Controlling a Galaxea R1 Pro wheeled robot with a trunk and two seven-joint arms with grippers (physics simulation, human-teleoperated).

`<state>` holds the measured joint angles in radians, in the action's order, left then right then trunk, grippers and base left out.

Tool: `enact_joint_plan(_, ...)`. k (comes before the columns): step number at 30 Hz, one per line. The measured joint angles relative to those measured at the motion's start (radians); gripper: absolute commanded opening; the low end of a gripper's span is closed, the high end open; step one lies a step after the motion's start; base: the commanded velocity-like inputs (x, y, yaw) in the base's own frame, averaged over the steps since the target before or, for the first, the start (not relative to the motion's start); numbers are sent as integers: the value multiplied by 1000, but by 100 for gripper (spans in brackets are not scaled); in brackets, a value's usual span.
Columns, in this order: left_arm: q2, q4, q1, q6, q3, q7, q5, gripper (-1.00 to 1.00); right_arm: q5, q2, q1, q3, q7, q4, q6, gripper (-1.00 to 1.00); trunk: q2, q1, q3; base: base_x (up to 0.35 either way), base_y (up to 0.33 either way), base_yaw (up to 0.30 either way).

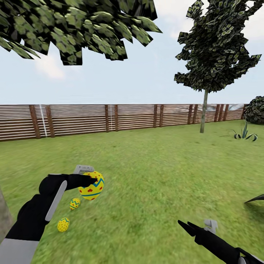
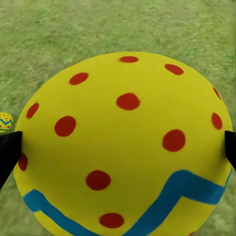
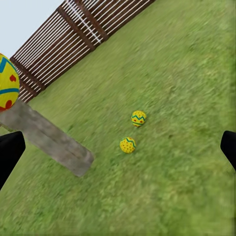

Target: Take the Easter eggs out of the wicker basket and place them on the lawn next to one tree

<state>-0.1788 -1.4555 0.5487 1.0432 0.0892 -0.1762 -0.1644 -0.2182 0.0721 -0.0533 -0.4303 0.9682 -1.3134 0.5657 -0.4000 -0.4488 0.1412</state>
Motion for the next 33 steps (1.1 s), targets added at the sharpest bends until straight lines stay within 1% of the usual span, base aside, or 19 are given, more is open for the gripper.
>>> enact_joint_plan(27,0,0,0,0,0,0,2,-100,4,-1,-2,1,-5,0,2,100,1,0,0,331,-1,0)
enact_joint_plan(33,0,-1,0,0,0,0,2,-100,3,-2,-2,0,-3,0,1,100,1,-1,0,96,0,0)
